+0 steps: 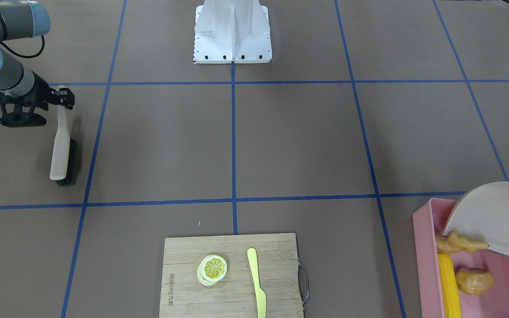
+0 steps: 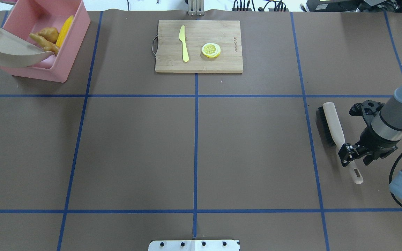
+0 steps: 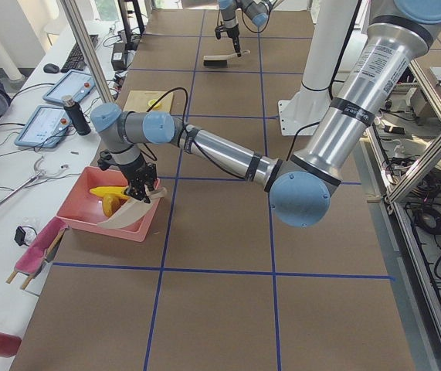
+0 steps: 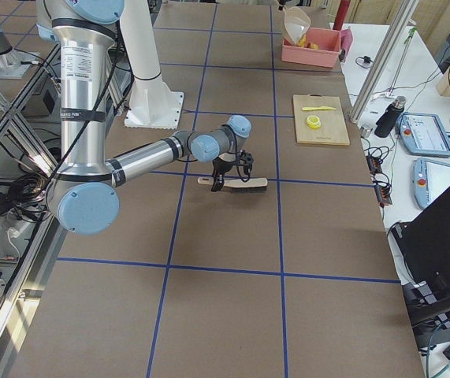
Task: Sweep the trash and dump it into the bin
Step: 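Tilt the dustpan over the pink bin with left gripper while right lowers brush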
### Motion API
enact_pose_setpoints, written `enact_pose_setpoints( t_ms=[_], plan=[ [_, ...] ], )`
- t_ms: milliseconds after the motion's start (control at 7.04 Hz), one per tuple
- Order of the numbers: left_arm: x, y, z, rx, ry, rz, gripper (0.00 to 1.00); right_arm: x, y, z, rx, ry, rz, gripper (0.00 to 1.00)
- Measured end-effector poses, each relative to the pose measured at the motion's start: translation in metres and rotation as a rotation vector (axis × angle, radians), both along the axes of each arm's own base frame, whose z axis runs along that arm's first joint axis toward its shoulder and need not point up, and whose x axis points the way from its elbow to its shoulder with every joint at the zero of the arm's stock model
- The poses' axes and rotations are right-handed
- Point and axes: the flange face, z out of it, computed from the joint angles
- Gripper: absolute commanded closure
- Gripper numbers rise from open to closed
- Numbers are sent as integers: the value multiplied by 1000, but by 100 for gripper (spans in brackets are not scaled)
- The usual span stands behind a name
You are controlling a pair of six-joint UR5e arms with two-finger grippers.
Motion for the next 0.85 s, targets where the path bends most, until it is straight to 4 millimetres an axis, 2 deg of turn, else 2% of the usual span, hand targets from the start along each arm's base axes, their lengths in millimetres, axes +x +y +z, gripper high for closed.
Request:
enact_pose_setpoints(
  t_ms=[284,568,711,853],
  plan=[
    [-22,-8,-23,30,7,-25,100,1,0,-2,8,-9,2,0],
    [-43,3,-52,128,39,-21,100,6,-4,-16,50,-47,16,0],
    [-47,15,-64,216,79,33,100,22,-19,-25,78,-71,61,0],
    [-43,31,-74,302,127,89,100,61,-43,-35,106,-88,154,0]
  ],
)
